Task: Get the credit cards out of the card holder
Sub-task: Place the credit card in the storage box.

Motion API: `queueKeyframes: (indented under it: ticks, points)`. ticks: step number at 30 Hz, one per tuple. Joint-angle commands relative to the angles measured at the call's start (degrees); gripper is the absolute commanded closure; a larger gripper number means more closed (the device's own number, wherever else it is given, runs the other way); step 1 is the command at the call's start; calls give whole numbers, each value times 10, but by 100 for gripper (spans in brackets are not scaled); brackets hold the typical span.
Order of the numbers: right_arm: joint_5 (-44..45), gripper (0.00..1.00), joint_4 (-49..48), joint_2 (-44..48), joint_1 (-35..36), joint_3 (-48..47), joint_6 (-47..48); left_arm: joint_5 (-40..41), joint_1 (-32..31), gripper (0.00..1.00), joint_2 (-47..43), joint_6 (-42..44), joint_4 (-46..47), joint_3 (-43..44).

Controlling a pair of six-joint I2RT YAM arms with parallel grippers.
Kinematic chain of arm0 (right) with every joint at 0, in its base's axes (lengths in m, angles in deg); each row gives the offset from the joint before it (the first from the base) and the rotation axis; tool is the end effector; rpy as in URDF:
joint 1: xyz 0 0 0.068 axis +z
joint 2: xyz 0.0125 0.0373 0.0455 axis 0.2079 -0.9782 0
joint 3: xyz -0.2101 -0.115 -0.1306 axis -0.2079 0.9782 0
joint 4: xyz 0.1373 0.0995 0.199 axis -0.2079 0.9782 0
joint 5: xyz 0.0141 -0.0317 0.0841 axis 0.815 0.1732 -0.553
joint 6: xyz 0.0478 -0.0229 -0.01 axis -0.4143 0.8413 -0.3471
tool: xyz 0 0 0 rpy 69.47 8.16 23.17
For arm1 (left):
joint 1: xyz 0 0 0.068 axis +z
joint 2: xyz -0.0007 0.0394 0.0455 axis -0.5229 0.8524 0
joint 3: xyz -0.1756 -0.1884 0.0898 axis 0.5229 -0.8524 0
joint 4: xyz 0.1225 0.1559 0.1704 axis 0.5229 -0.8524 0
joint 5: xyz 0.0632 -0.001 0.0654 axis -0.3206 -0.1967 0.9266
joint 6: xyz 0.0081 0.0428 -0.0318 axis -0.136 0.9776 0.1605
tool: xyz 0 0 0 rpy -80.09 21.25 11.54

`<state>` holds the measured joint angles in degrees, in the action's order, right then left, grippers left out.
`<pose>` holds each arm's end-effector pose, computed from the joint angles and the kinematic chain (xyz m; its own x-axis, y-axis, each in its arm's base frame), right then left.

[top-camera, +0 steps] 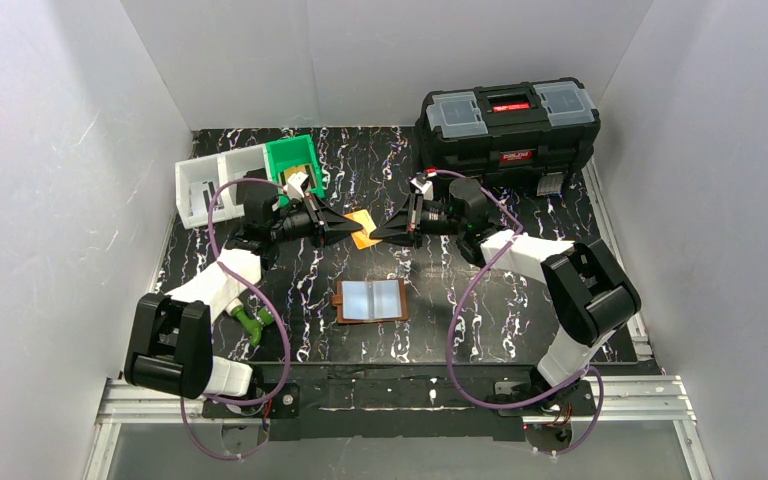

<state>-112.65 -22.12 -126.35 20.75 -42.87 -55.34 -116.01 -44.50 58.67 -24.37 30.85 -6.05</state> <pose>0.2919 0.2188 0.2358 -0.9838 0.1676 -0.0628 -0.0520 0.0681 0.9963 0.2817 -0.0933 0.2572 -0.9037 -0.4047 -0.1397 0.0737 0.1744 -0.9819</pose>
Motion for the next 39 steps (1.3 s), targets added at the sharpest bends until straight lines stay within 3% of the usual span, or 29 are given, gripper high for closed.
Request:
queueKeyframes:
  ticks: [1,4,6,7,11,17,27,39]
  points:
    - [2,71,46,18,7,-13,46,-8,-2,100,-4,12,5,3]
    - [25,28,166,36,7,-35,118,15,-2,100,-14,78,-79,36]
    - [46,8,245,53,7,-50,164,54,-2,100,-20,145,-185,75]
    - [56,3,274,62,6,-54,186,76,-2,100,-21,180,-233,99]
    - [87,2,363,87,-2,-59,233,169,-2,100,-11,288,-380,191]
    - [182,2,510,126,-7,-71,304,336,-2,100,44,389,-504,319]
    - [314,2,674,166,-7,-117,411,599,-2,100,206,482,-570,514]
    - [354,2,718,208,-7,-97,423,796,-2,100,427,564,-636,753]
